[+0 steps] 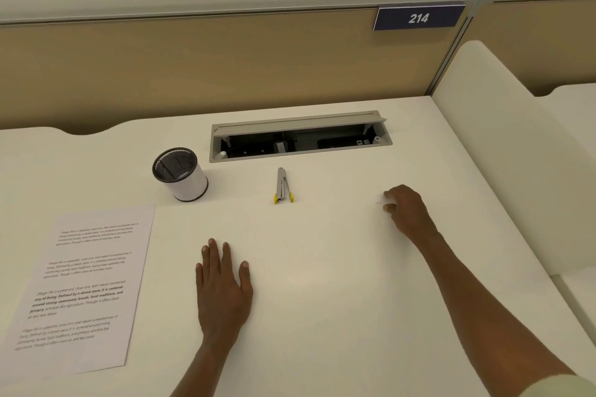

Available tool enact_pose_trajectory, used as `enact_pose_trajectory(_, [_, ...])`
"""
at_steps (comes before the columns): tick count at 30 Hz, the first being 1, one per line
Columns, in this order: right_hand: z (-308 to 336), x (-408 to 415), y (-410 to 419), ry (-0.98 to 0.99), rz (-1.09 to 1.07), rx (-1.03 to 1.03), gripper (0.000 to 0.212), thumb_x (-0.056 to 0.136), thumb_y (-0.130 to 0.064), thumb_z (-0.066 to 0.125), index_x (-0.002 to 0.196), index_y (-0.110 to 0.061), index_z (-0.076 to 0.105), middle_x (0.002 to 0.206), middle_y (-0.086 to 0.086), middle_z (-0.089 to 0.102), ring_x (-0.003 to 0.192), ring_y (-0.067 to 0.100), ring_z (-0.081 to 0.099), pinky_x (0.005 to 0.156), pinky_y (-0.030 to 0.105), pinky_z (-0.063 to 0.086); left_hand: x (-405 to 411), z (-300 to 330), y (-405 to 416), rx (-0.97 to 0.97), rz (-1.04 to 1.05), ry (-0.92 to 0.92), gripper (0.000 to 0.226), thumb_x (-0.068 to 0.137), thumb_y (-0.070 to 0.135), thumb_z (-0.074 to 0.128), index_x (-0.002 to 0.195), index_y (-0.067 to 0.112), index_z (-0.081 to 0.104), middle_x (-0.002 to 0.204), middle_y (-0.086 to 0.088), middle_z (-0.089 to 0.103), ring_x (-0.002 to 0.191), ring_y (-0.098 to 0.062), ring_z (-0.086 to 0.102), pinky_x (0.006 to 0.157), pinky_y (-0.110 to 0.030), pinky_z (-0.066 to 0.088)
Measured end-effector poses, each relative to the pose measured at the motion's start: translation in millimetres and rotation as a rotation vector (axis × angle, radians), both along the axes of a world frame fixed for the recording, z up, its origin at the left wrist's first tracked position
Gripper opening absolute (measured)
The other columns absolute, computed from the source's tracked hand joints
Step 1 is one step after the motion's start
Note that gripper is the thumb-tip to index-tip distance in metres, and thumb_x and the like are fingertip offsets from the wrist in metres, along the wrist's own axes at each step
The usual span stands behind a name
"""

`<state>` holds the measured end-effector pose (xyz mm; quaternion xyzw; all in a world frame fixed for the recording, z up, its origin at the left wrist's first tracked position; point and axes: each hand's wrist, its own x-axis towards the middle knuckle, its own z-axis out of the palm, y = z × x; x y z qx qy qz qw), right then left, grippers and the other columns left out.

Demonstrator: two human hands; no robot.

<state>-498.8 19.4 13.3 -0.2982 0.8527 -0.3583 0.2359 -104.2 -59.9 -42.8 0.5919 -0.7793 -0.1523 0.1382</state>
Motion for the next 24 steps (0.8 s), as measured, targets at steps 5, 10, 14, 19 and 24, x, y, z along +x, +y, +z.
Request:
enact_pose_trajectory(5, [-4.4,1.4,6.1,0.102,0.107,0.057,0.017,0.091,-0.017,0.054,0.077,-0.008,0.052,0.081,0.002,0.053,0.076,0.019,0.048,0.068,0.032,0.038,-0.5,1.8,0.8,0.004,0.001,0.013,0.068,0.099,0.049,0.027,0.156,0.012,0.032,0.168,-0.007,0.015,0.156,-0.021,0.009,0.127,-0.041,0.012])
enact_pose_trajectory(10, [5.4,6.7,10.6,0.383,0.286,0.026,0.029,0.081,-0.026,0.037,0.058,-0.01,0.041,0.066,0.017,0.049,0.064,0.027,0.045,0.06,0.038,0.038,0.0,1.5,0.9,0.002,-0.004,0.012,0.07,0.099,0.05,0.026,0.156,0.011,0.031,0.168,-0.007,0.014,0.156,-0.021,0.008,0.127,-0.04,0.01])
enact_pose_trajectory(14, [3.3,-5.7,-0.6,0.498,0.37,0.197,0.026,0.083,-0.009,0.043,0.071,-0.001,0.064,0.072,0.009,0.052,0.073,0.027,0.051,0.058,0.02,0.031,-0.5,1.5,0.7,0.003,0.0,0.006,0.071,0.098,0.051,0.024,0.156,0.012,0.032,0.168,-0.007,0.014,0.156,-0.021,0.008,0.127,-0.04,0.01])
enact_pose_trajectory(19, [-4.2,-19.2,-3.5,0.646,0.427,0.15,0.018,0.074,0.012,0.062,0.068,-0.004,0.069,0.067,0.012,0.067,0.065,0.036,0.062,0.06,0.022,0.029,-0.6,1.3,0.4,-0.002,0.001,0.009,0.069,0.099,0.05,0.027,0.156,0.011,0.033,0.168,-0.007,0.015,0.156,-0.021,0.009,0.127,-0.041,0.011])
enact_pose_trajectory(24, [1.7,-29.0,-5.8,0.315,0.208,0.127,0.011,0.075,0.002,0.065,0.072,-0.005,0.073,0.072,0.006,0.072,0.067,0.021,0.065,0.063,0.026,0.046,-0.5,1.5,0.9,-0.008,0.002,0.011,0.071,0.098,0.051,0.024,0.155,0.011,0.034,0.168,-0.007,0.016,0.156,-0.021,0.01,0.127,-0.04,0.011])
